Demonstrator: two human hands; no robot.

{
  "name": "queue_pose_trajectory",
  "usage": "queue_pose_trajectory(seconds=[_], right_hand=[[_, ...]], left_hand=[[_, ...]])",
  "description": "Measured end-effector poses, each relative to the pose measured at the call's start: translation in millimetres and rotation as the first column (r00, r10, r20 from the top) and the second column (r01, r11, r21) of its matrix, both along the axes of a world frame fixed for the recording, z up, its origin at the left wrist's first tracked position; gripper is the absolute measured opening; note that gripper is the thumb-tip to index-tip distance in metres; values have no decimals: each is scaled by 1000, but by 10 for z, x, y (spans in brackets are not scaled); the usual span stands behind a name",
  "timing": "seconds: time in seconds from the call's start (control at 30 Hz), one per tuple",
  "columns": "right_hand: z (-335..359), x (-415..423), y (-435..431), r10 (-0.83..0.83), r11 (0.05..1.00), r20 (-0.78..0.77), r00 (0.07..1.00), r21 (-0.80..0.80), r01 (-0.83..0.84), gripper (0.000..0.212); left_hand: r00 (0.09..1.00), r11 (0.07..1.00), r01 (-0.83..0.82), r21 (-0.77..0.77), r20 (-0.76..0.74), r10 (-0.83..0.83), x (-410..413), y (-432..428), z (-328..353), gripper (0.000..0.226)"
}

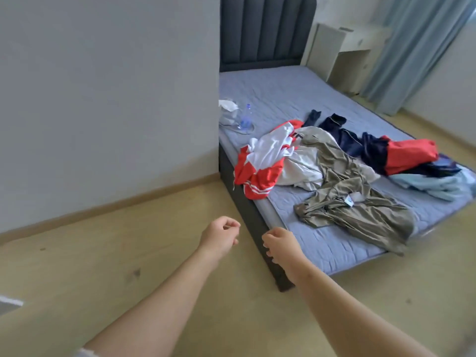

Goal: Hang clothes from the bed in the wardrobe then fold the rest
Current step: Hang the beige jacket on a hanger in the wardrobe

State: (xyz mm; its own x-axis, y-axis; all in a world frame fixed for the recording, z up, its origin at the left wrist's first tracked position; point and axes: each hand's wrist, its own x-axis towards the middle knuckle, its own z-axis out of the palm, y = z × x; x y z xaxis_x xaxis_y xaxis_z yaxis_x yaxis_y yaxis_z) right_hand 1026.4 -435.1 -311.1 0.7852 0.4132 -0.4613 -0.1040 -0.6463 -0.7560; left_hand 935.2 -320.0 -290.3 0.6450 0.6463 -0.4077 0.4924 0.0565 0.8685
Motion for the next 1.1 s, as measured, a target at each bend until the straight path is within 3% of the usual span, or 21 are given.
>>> queue_pose_trajectory(seconds=[0.2,0.33,0.8,0.97,1.1], right_hand=[[-243,795,-544,-180,984,-62,982,-25,179,16],[-434,1353,-785,-272,961,-88,958,-71,267,19],[-802,3678,-926,-454,888,-109,884,-139,439,15],[-1015,4577,-1201,-417,901,-127,900,-183,392,19],[-1273,5293,-1377,-294,933,-115,949,-248,260,17]], left_hand=[[986,987,158,-25,-48,-159,1015,-372,-176,23],[985,985,161,-57,-50,-164,1734,-374,-379,26],[884,897,437,-71,-148,-443,4446,-603,-831,27],[884,904,424,-47,-193,-425,5320,-856,-1184,23],[916,949,315,-31,-252,-312,5855,-1055,-1581,22]])
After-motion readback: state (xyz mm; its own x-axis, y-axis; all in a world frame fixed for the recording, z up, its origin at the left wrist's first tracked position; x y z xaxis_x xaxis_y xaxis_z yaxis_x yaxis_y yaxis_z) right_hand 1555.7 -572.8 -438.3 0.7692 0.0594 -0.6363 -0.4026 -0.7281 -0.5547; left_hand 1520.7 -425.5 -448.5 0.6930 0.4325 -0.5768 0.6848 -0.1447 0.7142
